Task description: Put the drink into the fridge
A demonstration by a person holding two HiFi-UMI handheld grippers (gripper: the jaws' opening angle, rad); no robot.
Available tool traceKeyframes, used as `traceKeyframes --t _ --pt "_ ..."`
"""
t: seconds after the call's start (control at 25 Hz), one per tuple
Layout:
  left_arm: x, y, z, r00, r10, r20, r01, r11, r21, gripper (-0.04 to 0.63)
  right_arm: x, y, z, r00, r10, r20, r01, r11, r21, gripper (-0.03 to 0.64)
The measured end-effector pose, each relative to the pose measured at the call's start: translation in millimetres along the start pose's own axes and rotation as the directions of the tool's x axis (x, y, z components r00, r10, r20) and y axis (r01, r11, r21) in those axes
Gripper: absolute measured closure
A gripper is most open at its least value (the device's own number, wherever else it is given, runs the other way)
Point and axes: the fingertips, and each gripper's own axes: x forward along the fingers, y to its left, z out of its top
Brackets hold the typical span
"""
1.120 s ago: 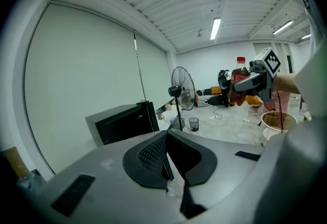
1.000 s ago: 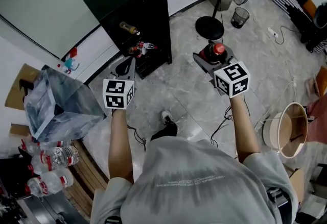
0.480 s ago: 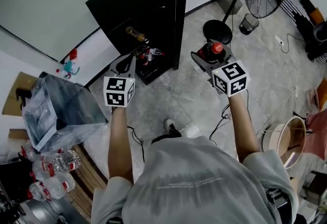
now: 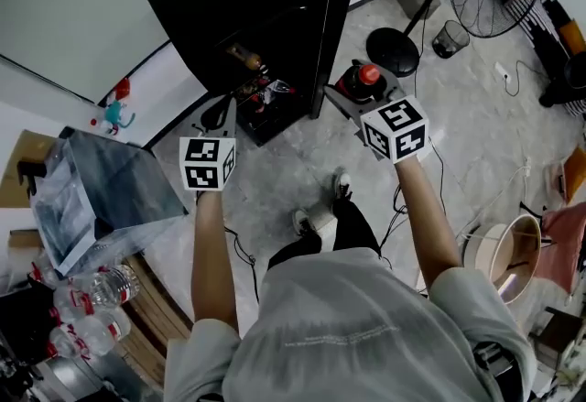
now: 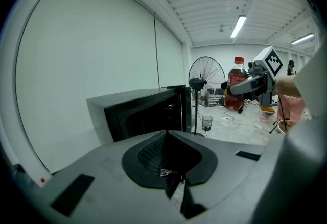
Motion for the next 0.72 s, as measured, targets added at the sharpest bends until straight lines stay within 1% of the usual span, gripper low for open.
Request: traceKeyframes --t 0.2,0.4,0.56,0.72 --pt "20 3 -21 0.999 0.006 -0.033 -0.007 0.999 -0.031 0.578 33 -6 -22 0.998 0.049 -0.049 -0.05 0.998 -0.036 0.304" --pt "45 -1 -34 0.999 0.007 -0.053 -0.008 1.0 -0.029 0.578 68 -20 -45 0.994 0.088 -0.066 -0.089 0.996 -0.015 0.304" --pt "70 7 -43 0.998 0.044 -0.054 -0.045 0.999 -0.029 0.578 111 -33 -60 0.991 0.115 -0.065 -0.116 0.993 -0.014 0.304" --pt "92 17 -57 0.996 0.071 -0.054 -0.074 0.996 -0.052 0.578 160 -43 -80 0.99 0.122 -0.076 -0.122 0.992 0.005 0.304"
